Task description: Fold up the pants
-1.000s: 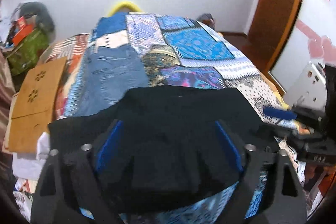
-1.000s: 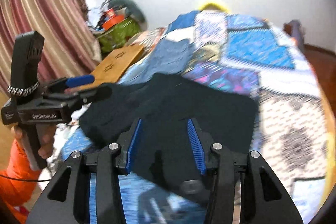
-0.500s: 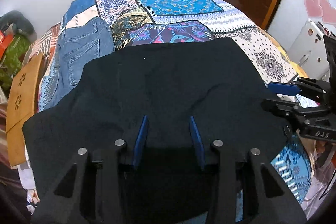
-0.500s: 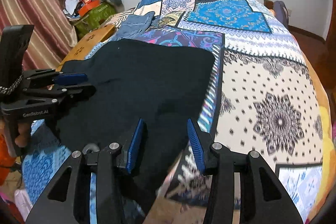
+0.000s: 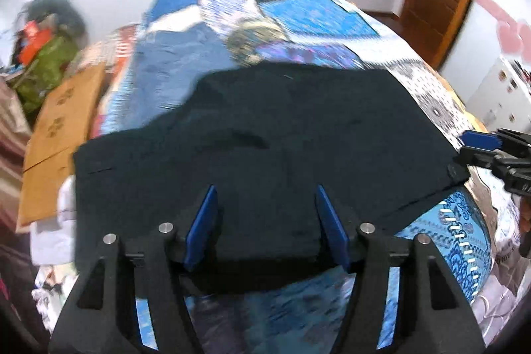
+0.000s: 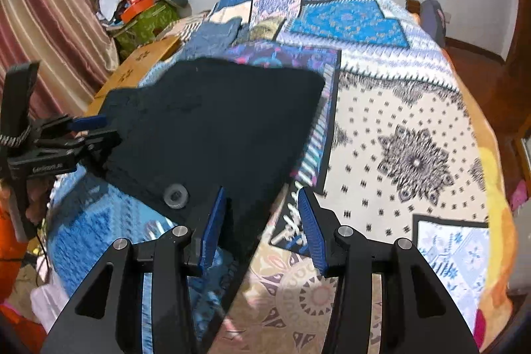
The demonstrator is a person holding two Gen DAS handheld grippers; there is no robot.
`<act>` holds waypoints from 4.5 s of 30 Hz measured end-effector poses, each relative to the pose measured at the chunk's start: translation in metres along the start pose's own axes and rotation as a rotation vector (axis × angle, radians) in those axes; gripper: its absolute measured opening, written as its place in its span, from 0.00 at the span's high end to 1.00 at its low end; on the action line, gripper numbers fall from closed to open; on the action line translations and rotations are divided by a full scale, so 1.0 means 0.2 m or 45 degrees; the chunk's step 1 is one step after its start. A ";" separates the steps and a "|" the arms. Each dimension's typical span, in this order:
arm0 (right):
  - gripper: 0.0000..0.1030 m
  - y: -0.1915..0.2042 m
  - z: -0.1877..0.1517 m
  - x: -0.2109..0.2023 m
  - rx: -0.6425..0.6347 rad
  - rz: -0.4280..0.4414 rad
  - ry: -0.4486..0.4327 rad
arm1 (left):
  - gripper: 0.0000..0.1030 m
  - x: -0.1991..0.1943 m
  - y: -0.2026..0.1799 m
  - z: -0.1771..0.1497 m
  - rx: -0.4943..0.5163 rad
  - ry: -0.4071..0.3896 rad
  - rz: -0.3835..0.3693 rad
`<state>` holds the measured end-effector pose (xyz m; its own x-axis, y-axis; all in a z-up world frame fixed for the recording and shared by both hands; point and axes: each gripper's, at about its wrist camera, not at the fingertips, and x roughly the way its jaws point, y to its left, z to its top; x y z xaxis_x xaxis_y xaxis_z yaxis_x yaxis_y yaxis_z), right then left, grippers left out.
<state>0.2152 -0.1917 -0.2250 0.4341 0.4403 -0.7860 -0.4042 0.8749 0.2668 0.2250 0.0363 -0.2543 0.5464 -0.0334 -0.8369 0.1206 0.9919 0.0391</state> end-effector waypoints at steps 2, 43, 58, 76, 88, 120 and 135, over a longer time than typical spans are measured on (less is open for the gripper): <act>0.58 0.04 0.05 -0.05 -0.007 0.003 -0.052 | 0.39 -0.09 0.09 -0.01 -0.048 -0.048 0.041; 0.47 0.52 0.18 0.38 -0.236 0.180 0.097 | 0.10 0.33 1.14 -0.52 -1.159 0.241 -0.333; 0.47 0.42 0.19 0.30 -0.108 0.189 0.045 | 0.84 0.10 0.93 -0.25 -0.771 0.084 0.055; 0.47 -0.26 -0.05 -0.03 0.244 -0.088 -0.095 | 0.88 -0.46 0.29 0.39 -0.375 -0.291 -0.124; 0.47 -0.31 -0.11 0.09 0.256 0.014 -0.051 | 0.88 -0.41 -0.30 0.69 -0.056 -0.267 -0.300; 0.47 -0.14 -0.18 -0.06 0.171 0.082 -0.105 | 0.15 0.11 -0.50 0.66 0.208 -0.061 -0.046; 0.48 -0.14 -0.07 0.10 0.159 0.053 -0.031 | 0.14 0.67 0.07 0.51 0.114 0.173 0.053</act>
<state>0.2227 -0.2096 -0.2561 0.4391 0.4800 -0.7595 -0.3192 0.8735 0.3675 0.3851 0.0326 -0.3104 0.4363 0.0300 -0.8993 0.1768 0.9771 0.1183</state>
